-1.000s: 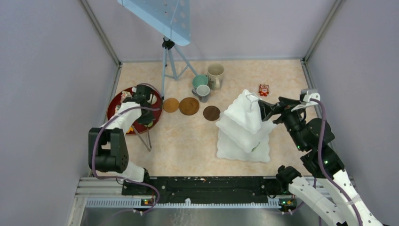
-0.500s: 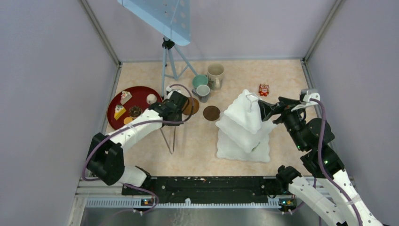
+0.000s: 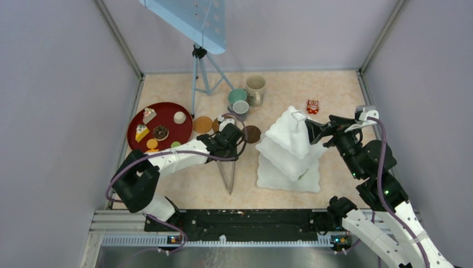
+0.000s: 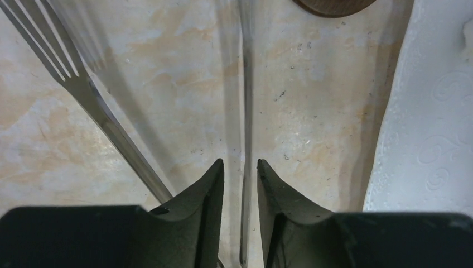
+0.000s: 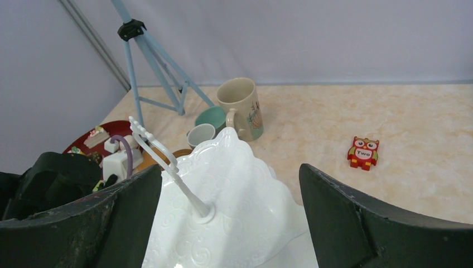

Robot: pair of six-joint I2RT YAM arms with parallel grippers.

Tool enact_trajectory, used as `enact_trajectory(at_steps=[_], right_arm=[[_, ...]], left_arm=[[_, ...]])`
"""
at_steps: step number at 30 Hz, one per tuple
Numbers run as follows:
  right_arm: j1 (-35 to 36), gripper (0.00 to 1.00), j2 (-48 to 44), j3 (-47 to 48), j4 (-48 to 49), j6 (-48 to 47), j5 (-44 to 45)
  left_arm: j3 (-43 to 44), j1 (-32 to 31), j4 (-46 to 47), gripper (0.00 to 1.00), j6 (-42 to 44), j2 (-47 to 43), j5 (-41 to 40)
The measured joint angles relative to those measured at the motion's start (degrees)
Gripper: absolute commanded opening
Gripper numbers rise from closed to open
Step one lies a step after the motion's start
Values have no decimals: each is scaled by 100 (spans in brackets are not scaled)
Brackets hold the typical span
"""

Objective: Serve the afternoon tea

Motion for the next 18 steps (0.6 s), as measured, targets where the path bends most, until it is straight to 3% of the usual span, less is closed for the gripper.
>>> enact_trajectory(at_steps=[6,7,9,15,18], right_arm=[[0,91,0,-2,-2,57,-127],[0,91,0,0,-4,59,-140],[0,91,0,0,-9,68,-175],[0,91,-15,0,-59,177,-280],[0,91,-70,0,-85,247,-297]], left_arm=[[-280,-11,155,64,63,-92,153],[-337,-28,160,72,81,-212,157],[-466,-98,131,97,83,-634,157],[-754,-446,192,99,-48,-2068,11],[-1025,-831,254,99,-223,-2234,-345]])
